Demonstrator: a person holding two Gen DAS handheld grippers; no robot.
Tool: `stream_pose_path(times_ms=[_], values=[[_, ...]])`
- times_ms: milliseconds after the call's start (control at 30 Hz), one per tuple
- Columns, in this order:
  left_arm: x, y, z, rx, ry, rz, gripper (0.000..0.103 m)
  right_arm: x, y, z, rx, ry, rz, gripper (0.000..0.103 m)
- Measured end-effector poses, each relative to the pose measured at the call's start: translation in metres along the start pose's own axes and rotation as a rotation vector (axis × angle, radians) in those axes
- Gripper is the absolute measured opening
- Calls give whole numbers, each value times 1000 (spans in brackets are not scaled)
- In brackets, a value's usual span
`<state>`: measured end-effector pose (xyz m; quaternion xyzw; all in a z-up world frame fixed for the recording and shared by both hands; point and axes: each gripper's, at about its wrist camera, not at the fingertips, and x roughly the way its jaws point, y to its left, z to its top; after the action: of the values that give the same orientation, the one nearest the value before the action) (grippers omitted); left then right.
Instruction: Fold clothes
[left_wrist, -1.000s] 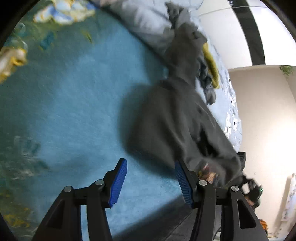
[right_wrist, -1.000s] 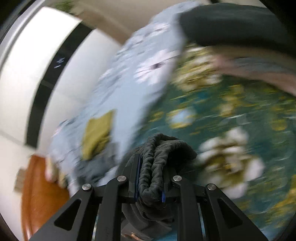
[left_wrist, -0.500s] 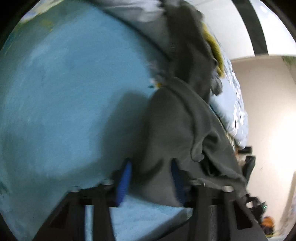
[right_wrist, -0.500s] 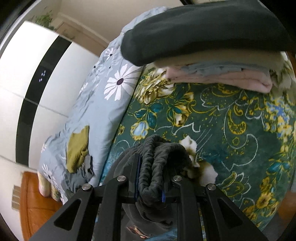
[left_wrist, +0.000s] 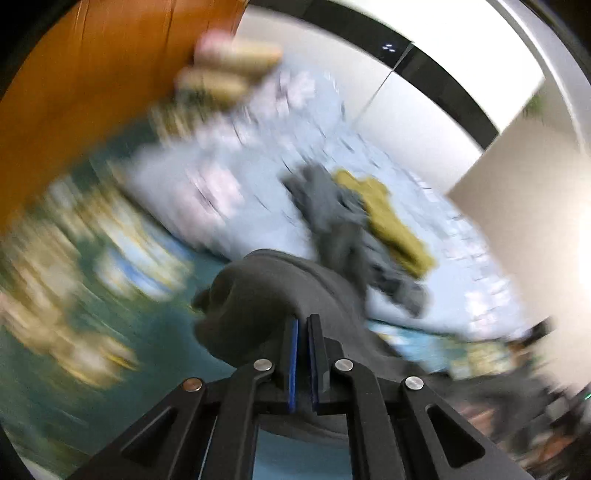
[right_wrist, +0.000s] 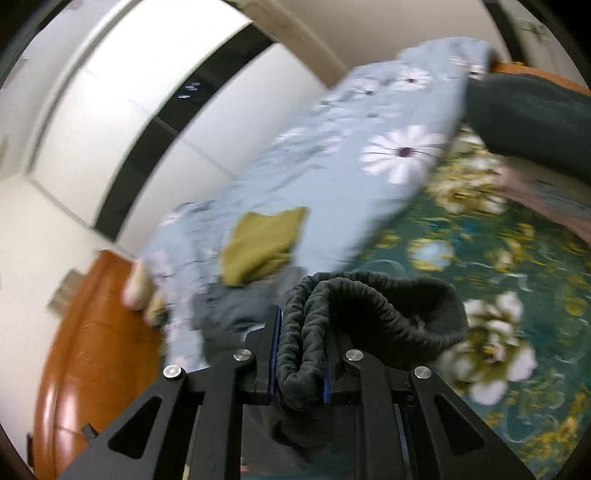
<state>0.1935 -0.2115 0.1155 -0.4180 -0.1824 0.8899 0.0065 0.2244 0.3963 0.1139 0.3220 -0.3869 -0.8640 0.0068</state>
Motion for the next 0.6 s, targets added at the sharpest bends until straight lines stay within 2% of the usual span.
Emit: stream_pose_path(times_ms=[33, 100, 167, 267, 300, 367, 433, 467, 567, 600], values=[[-1, 2, -4, 23, 14, 27, 6, -1, -2, 0, -7, -5, -1, 17], [3, 7, -13, 60, 49, 68, 9, 2, -18, 0, -16, -13, -57, 17], [42, 8, -33, 31, 133, 17, 9, 9, -49, -4, 45, 16, -158, 18], [117, 11, -71, -10, 267, 80, 9, 17, -94, -17, 122, 72, -286, 18], [136, 16, -83, -25, 305, 98, 9, 16, -104, -21, 143, 82, -308, 18], [151, 25, -99, -89, 362, 61, 9, 11, -123, -29, 194, 98, -323, 18], [145, 38, -103, -151, 358, -6, 9, 7, -136, -33, 223, 104, -335, 18], [143, 42, -101, -162, 338, -4, 11, 6, -140, -35, 232, 105, -341, 18], [124, 79, -99, -200, 294, 72, 24, 6, -141, -35, 231, 111, -350, 18], [122, 89, -103, -216, 300, 91, 24, 7, -140, -35, 225, 113, -354, 18]])
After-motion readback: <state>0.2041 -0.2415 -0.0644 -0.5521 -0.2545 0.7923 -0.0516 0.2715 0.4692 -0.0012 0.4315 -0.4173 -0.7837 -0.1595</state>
